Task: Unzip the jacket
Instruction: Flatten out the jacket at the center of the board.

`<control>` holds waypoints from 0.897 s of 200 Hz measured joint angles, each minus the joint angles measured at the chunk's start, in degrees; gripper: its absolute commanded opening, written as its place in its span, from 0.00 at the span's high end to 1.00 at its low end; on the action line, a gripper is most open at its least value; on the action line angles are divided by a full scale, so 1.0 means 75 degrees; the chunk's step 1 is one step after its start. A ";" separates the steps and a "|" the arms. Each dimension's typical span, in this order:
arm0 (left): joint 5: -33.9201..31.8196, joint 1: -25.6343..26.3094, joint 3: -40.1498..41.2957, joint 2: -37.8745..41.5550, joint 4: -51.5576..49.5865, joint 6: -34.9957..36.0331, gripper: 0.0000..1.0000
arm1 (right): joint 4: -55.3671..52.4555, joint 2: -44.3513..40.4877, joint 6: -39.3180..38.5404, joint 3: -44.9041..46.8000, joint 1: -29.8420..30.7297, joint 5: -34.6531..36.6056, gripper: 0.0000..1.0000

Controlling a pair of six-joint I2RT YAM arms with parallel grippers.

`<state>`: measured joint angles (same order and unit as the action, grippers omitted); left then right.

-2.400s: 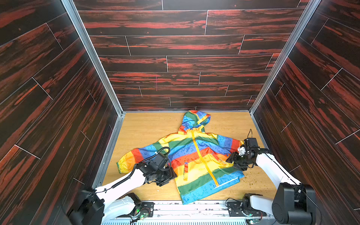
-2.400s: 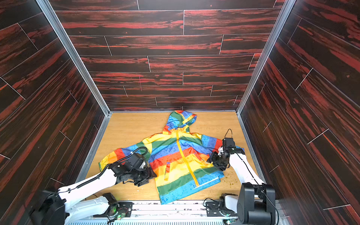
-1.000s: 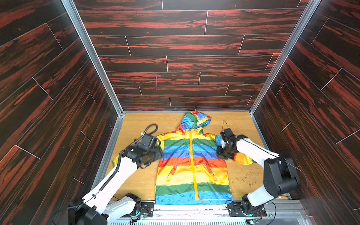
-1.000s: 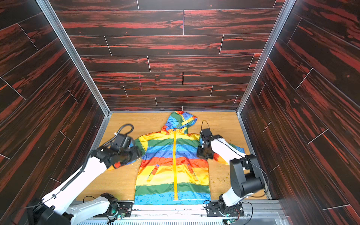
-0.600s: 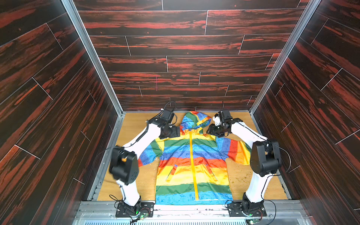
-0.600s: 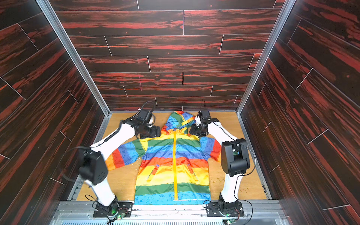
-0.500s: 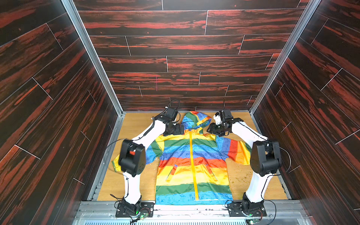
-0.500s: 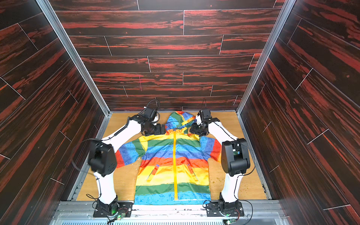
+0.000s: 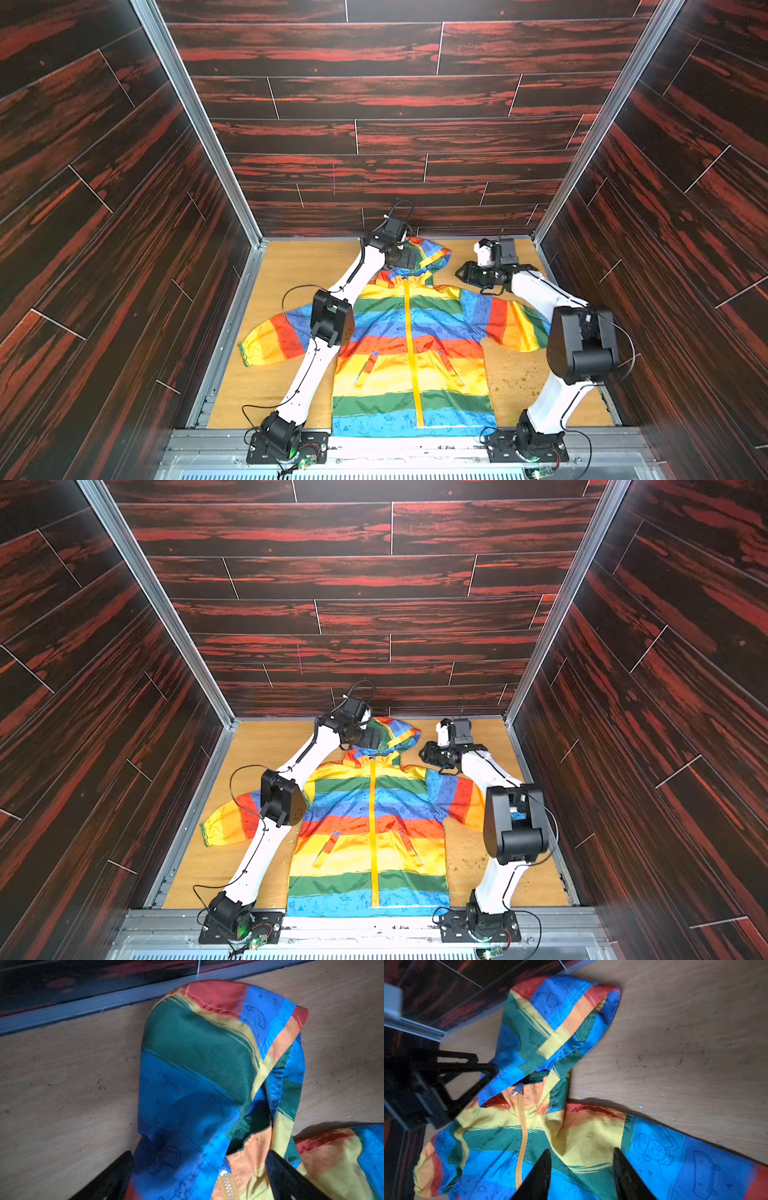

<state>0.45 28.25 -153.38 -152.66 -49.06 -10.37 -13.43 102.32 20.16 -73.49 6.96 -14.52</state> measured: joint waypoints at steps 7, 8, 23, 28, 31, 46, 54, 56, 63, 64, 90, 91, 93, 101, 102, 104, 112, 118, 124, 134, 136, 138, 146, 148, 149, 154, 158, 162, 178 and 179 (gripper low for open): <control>-0.0131 0.0052 0.0020 0.0000 0.0020 0.0125 0.00 | 0.0105 -0.0134 0.0058 0.0093 -0.0087 -0.0108 0.49; -0.0146 0.0055 0.0020 0.0000 0.0023 0.0137 0.00 | 0.0114 -0.0146 0.0058 0.0102 -0.0096 -0.0119 0.49; -0.0414 0.0157 0.0035 -0.0003 0.0175 0.0326 0.01 | 0.0198 -0.0329 0.0105 0.0181 -0.0227 -0.0283 0.49; -0.0504 0.0192 0.0035 -0.0003 0.0227 0.0353 0.01 | 0.0201 -0.0364 0.0105 0.0184 -0.0251 -0.0326 0.49; -0.0551 0.0207 0.0035 -0.0006 0.0254 0.0350 0.02 | 0.0201 -0.0382 0.0108 0.0184 -0.0259 -0.0347 0.49; -0.0796 0.0251 -0.0079 -0.0108 0.0379 0.0329 0.04 | 0.0195 -0.0417 0.0099 0.0198 -0.0265 -0.0425 0.49; -0.0921 0.0251 -0.0154 -0.0198 0.0478 0.0300 0.05 | 0.0198 -0.0417 0.0096 0.0236 -0.0256 -0.0460 0.49; -0.0947 0.0248 -0.0169 -0.0221 0.0510 0.0286 0.05 | 0.0198 -0.0417 0.0096 0.0245 -0.0256 -0.0466 0.49; -0.1035 0.0239 -0.0187 -0.0312 0.0624 0.0233 0.05 | 0.0198 -0.0417 0.0087 0.0321 -0.0256 -0.0493 0.49; -0.1043 0.0236 -0.0187 -0.0318 0.0638 0.0227 0.05 | 0.0198 -0.0417 0.0087 0.0329 -0.0256 -0.0495 0.49; -0.1154 0.0169 -0.0195 -0.0656 0.0935 0.0026 0.06 | 0.0079 -0.0420 0.0073 0.0644 -0.0256 -0.0539 0.49; -0.1151 0.0169 -0.0195 -0.0664 0.0941 0.0017 0.06 | 0.0070 -0.0420 0.0076 0.0653 -0.0256 -0.0542 0.49; -0.1151 0.0163 -0.0201 -0.0694 0.0947 0.0000 0.06 | 0.0052 -0.0420 0.0073 0.0673 -0.0256 -0.0548 0.49; -0.1131 0.0137 -0.0239 -0.0796 0.0973 -0.0041 0.06 | 0.0009 -0.0420 0.0070 0.0726 -0.0256 -0.0554 0.49; -0.1128 0.0134 -0.0239 -0.0804 0.0976 -0.0047 0.06 | 0.0003 -0.0420 0.0070 0.0729 -0.0256 -0.0557 0.49; -0.1122 0.0125 -0.0245 -0.0831 0.0988 -0.0055 0.06 | -0.0012 -0.0420 0.0070 0.0734 -0.0256 -0.0557 0.49; -0.1105 0.0105 -0.0265 -0.0912 0.1017 -0.0079 0.06 | -0.0061 -0.0420 0.0067 0.0740 -0.0256 -0.0560 0.49; -0.1078 0.0087 -0.0265 -0.0968 0.1035 -0.0082 0.07 | -0.0070 -0.0420 0.0052 0.0740 -0.0256 -0.0560 0.49; -0.1064 0.0079 -0.0265 -0.1003 0.1055 -0.0090 0.12 | -0.0070 -0.0420 0.0044 0.0740 -0.0256 -0.0565 0.49; -0.1046 0.0064 -0.0265 -0.1064 0.1067 -0.0090 0.26 | -0.0073 -0.0420 0.0038 0.0740 -0.0256 -0.0571 0.49; -0.1043 0.0058 -0.0265 -0.1072 0.1075 -0.0149 0.30 | -0.0079 -0.0420 0.0038 0.0740 -0.0256 -0.0571 0.49; -0.1037 0.0055 -0.0265 -0.1075 0.1084 -0.0201 0.35 | -0.0085 -0.0420 0.0038 0.0740 -0.0256 -0.0574 0.49; -0.1040 0.0020 -0.0265 -0.1093 0.1122 -0.0233 0.49 | -0.0093 -0.0420 0.0038 0.0743 -0.0256 -0.0580 0.51; -0.1035 0.0012 -0.0265 -0.1093 0.1131 -0.0216 0.52 | -0.0093 -0.0420 0.0038 0.0746 -0.0256 -0.0580 0.52; -0.1046 0.0006 -0.0265 -0.1093 0.1139 -0.0277 0.53 | -0.0093 -0.0420 0.0035 0.0746 -0.0256 -0.0583 0.52; -0.1035 -0.0017 -0.0265 -0.1093 0.1160 -0.0321 0.55 | -0.0093 -0.0420 0.0047 0.0749 -0.0256 -0.0583 0.54; -0.1032 -0.0035 -0.0265 -0.1093 0.1201 -0.0443 0.56 | -0.0090 -0.0420 0.0023 0.0755 -0.0256 -0.0586 0.55; -0.1029 -0.0050 -0.0265 -0.1093 0.1253 -0.0501 0.59 | -0.0093 -0.0420 0.0052 0.0764 -0.0256 -0.0586 0.57; -0.0938 -0.0146 -0.0265 -0.1093 0.1498 -0.1058 0.87 | -0.0102 -0.0423 0.0154 0.0807 -0.0256 -0.0522 0.63; -0.0921 -0.0157 -0.0265 -0.1093 0.1518 -0.1043 0.89 | -0.0105 -0.0423 0.0187 0.0810 -0.0256 -0.0519 0.63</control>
<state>-6.46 27.07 -155.37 -160.86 -37.67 -18.20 -14.22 99.15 21.56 -67.42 5.04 -18.41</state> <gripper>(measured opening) 0.274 0.397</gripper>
